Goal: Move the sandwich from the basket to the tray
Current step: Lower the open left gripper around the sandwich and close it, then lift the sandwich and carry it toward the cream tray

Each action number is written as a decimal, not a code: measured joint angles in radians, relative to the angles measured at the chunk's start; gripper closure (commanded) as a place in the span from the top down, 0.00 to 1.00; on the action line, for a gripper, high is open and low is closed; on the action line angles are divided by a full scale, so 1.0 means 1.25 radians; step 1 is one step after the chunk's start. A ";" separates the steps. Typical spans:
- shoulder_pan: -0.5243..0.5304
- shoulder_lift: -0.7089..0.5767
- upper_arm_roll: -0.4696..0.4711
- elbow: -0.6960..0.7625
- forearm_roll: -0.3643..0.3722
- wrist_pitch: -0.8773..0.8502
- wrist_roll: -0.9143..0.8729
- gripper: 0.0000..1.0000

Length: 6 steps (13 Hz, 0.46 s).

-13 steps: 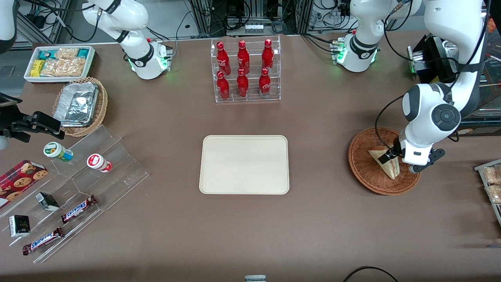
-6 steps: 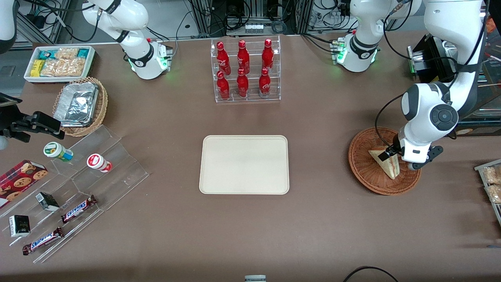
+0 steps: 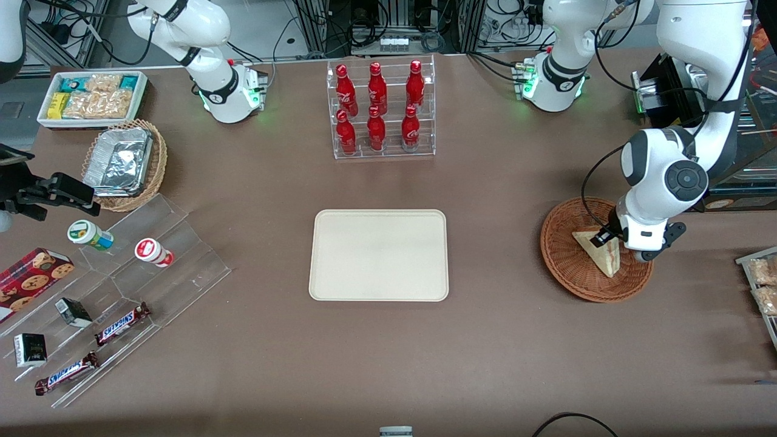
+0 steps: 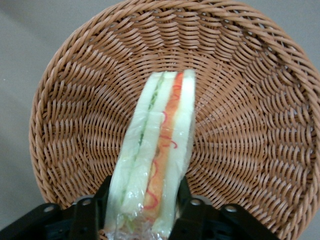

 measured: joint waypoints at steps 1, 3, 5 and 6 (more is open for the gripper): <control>-0.002 -0.001 -0.001 0.003 0.000 0.000 -0.006 0.00; -0.003 -0.003 -0.005 0.017 0.000 -0.006 -0.010 0.00; -0.009 -0.011 -0.010 0.066 0.001 -0.083 -0.010 0.00; -0.021 -0.016 -0.013 0.104 0.002 -0.139 -0.010 0.00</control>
